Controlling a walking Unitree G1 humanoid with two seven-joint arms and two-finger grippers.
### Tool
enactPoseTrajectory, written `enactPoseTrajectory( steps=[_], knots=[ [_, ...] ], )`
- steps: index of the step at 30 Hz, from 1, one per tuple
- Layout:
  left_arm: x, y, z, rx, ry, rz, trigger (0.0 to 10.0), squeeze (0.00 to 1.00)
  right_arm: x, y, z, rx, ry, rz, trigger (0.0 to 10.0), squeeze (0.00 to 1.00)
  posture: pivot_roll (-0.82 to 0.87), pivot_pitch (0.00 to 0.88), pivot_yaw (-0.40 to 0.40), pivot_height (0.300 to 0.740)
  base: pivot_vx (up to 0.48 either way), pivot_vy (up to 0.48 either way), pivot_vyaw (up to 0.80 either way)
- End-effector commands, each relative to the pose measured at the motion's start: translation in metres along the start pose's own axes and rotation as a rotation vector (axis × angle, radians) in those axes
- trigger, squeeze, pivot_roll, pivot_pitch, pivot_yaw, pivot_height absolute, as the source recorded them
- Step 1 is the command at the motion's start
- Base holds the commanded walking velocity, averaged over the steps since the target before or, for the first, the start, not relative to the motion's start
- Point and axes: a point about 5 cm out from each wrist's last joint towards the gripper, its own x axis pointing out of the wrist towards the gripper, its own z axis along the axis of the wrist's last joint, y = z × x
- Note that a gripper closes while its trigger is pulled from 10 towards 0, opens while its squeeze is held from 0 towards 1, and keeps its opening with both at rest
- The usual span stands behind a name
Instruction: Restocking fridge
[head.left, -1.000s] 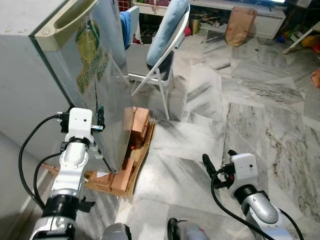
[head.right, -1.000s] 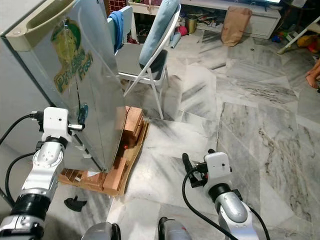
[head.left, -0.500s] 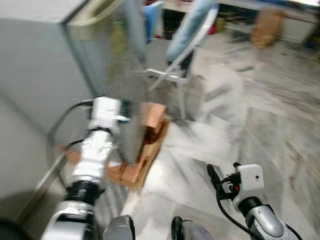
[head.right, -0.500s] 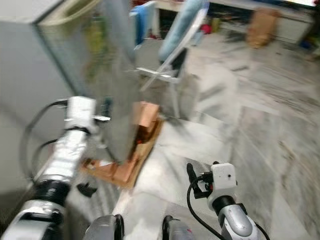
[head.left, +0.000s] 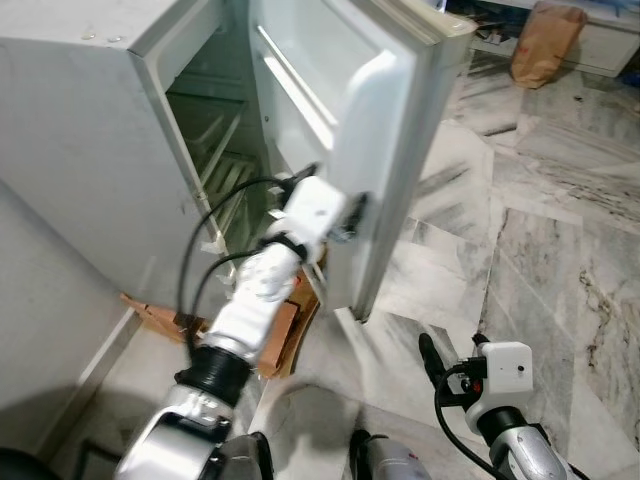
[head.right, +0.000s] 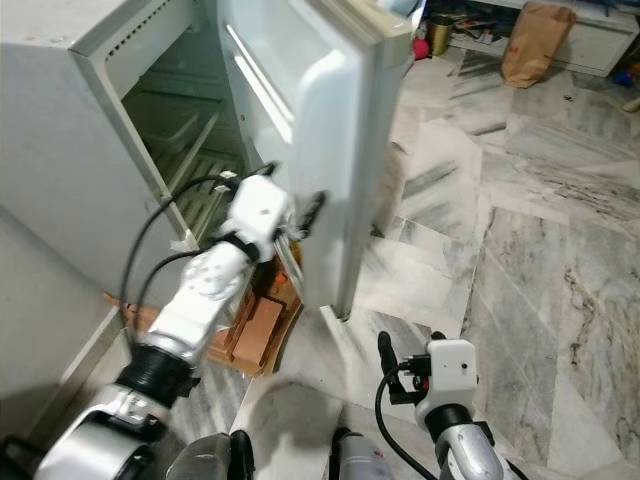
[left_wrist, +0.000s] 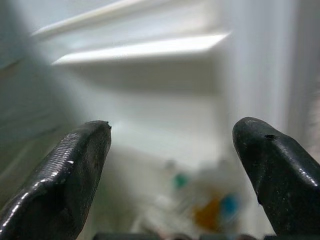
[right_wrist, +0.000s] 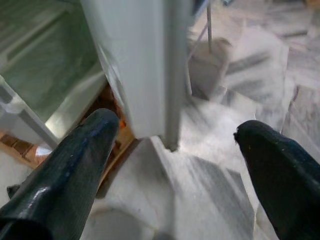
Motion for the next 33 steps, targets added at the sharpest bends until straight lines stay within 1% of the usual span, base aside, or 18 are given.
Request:
enactPoseTrajectory(
  steps=[1,2,3,6,9,11,12,14,16,18,23,26,28,29,30,31,33],
  knots=[
    [-0.006,0.005,-0.012,-0.012,0.053,0.035,10.0,0.0,-0.008,-0.002,-0.01,0.002,0.008,0.0,10.0,0.0,-0.05,0.109,0.025,0.74,0.255,-0.401,0.0],
    [-0.006,0.005,-0.012,-0.012,0.053,0.035,10.0,0.0,-0.008,-0.002,-0.01,0.002,0.008,0.0,10.0,0.0,-0.05,0.109,0.025,0.74,0.255,-0.401,0.0],
    [-0.013,0.009,-0.022,-0.034,0.091,0.066,10.0,0.0,-0.016,-0.005,-0.02,0.009,0.004,-0.012,10.0,0.0,-0.04,0.103,0.025,0.74,0.0,-0.435,0.0],
    [-0.024,0.009,-0.033,-0.078,0.129,0.09,10.0,0.0,-0.024,-0.009,-0.031,0.014,0.007,-0.027,10.0,0.0,-0.04,0.095,0.028,0.74,0.0,-0.446,0.0],
    [-0.032,0.003,-0.043,-0.074,0.164,0.061,10.0,0.0,-0.025,-0.008,-0.046,0.014,0.027,-0.031,10.0,0.0,-0.03,0.093,0.029,0.74,0.0,-0.454,0.0],
    [-0.039,0.0,-0.047,-0.086,0.179,0.049,10.0,0.0,-0.026,-0.008,-0.049,0.011,0.018,-0.035,10.0,0.0,-0.02,0.091,0.027,0.74,0.0,-0.454,0.0],
    [-0.039,0.0,-0.047,-0.086,0.179,0.049,10.0,0.0,-0.026,-0.008,-0.049,0.011,0.018,-0.035,10.0,0.0,-0.02,0.091,0.027,0.74,0.0,-0.454,0.0],
    [-0.044,-0.001,-0.048,-0.084,0.185,0.045,10.0,0.0,-0.029,-0.01,-0.052,0.015,0.011,-0.035,10.0,0.0,-0.01,0.091,0.027,0.74,0.0,-0.454,0.0],
    [-0.047,-0.001,-0.049,-0.083,0.191,0.047,10.0,0.0,-0.03,-0.01,-0.054,0.013,0.003,-0.033,10.0,0.0,-0.01,0.091,0.026,0.74,0.0,-0.454,0.0],
    [-0.05,0.0,-0.05,-0.085,0.196,0.052,10.0,0.0,-0.026,-0.011,-0.053,0.014,-0.004,-0.036,10.0,0.0,0.0,0.093,0.026,0.74,0.0,-0.454,-0.43],
    [-0.052,0.0,-0.049,-0.087,0.196,0.051,10.0,0.0,-0.022,-0.01,-0.049,0.002,-0.034,-0.029,10.0,0.0,0.0,0.098,0.034,0.74,0.0,-0.424,-0.8],
    [-0.051,0.0,-0.039,-0.073,0.173,0.037,10.0,0.0,-0.02,-0.012,-0.043,-0.008,-0.072,-0.039,10.0,0.0,0.02,0.118,0.057,0.74,0.36,-0.31,-0.72],
    [-0.052,0.001,-0.037,-0.068,0.17,0.038,10.0,0.0,-0.02,-0.013,-0.043,-0.008,-0.078,-0.042,10.0,0.0,0.02,0.124,0.064,0.74,0.411,-0.131,-0.57],
    [-0.054,0.004,-0.035,-0.07,0.172,0.047,10.0,0.0,-0.021,-0.013,-0.041,-0.02,-0.096,-0.042,10.0,0.0,0.03,0.132,0.079,0.74,0.442,0.0,-0.58],
    [-0.054,0.004,-0.035,-0.07,0.172,0.047,10.0,0.0,-0.021,-0.013,-0.041,-0.02,-0.096,-0.042,10.0,0.0,0.03,0.132,0.079,0.74,0.442,0.0,-0.58],
    [-0.057,0.006,-0.034,-0.062,0.177,0.054,10.0,0.0,-0.022,-0.012,-0.04,-0.036,-0.115,-0.039,10.0,0.0,0.03,0.135,0.082,0.74,0.461,0.0,-0.67],
    [-0.061,0.009,-0.037,-0.057,0.191,0.059,10.0,0.0,-0.023,-0.011,-0.04,-0.039,-0.129,-0.041,10.0,0.0,0.03,0.138,0.086,0.74,0.472,0.0,-0.8]
  ],
)
